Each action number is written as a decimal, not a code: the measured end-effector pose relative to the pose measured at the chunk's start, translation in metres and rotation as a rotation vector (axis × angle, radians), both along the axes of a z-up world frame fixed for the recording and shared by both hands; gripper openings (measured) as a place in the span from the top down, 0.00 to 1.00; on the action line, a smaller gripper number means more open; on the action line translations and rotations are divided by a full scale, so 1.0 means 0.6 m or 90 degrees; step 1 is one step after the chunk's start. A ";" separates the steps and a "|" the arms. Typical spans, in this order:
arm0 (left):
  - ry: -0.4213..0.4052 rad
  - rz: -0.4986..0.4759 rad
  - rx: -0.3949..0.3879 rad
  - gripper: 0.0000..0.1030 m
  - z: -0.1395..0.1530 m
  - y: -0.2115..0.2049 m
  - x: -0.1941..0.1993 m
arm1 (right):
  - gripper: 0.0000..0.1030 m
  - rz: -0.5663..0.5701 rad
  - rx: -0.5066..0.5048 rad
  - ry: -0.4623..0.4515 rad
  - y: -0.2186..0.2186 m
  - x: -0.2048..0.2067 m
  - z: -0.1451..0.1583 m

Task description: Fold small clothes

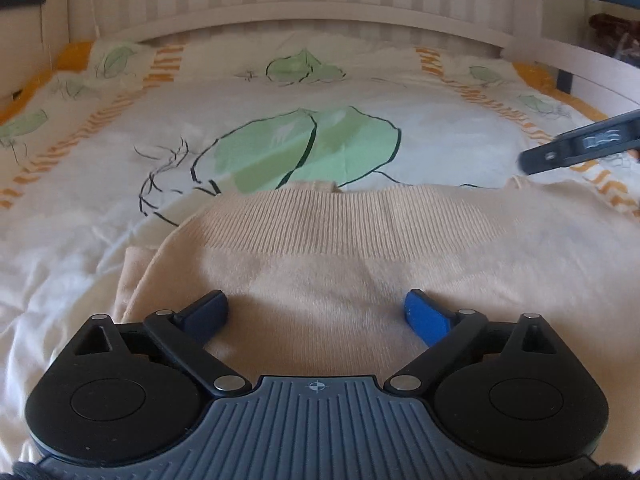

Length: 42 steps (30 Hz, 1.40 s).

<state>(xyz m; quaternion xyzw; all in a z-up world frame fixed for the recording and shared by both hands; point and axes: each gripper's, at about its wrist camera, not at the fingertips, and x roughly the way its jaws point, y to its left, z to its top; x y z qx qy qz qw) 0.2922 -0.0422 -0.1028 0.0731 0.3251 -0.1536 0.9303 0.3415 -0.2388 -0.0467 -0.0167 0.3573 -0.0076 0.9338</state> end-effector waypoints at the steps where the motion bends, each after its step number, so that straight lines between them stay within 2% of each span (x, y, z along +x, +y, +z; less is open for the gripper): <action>1: 0.004 0.003 -0.006 0.05 0.001 0.002 0.002 | 0.33 0.010 -0.015 0.009 0.007 0.009 -0.005; 7: -0.001 0.006 -0.018 0.03 -0.002 0.003 0.002 | 0.33 0.088 -0.088 0.044 0.034 0.033 -0.042; 14: 0.003 0.008 -0.030 0.01 -0.006 0.005 0.006 | 0.33 0.171 -0.092 0.041 0.046 -0.002 -0.043; 22: 0.003 0.007 -0.031 0.01 -0.006 0.006 0.006 | 0.29 0.303 -0.119 0.064 0.068 0.039 -0.046; 25: 0.003 0.007 -0.031 0.01 -0.006 0.006 0.006 | 0.29 0.331 -0.099 0.104 0.062 0.059 -0.048; 27: 0.003 0.007 -0.031 0.01 -0.006 0.006 0.006 | 0.31 0.325 -0.052 0.135 0.048 0.072 -0.048; 29: 0.003 0.007 -0.031 0.01 -0.007 0.006 0.006 | 0.43 0.319 -0.014 0.148 0.040 0.074 -0.048; 30: 0.003 0.007 -0.032 0.01 -0.006 0.006 0.006 | 0.63 0.318 -0.008 0.145 0.041 0.071 -0.048; 31: 0.003 0.007 -0.032 0.01 -0.006 0.006 0.007 | 0.91 0.315 -0.014 0.139 0.046 0.066 -0.047; 35: 0.003 0.007 -0.031 0.01 -0.007 0.006 0.006 | 0.91 0.305 -0.092 0.104 0.065 0.047 -0.045; 38: 0.003 0.007 -0.031 0.01 -0.006 0.006 0.006 | 0.92 0.249 -0.079 0.099 0.054 0.058 -0.053; 42: 0.003 0.007 -0.031 0.01 -0.006 0.006 0.007 | 0.91 0.226 -0.116 0.076 0.068 0.052 -0.053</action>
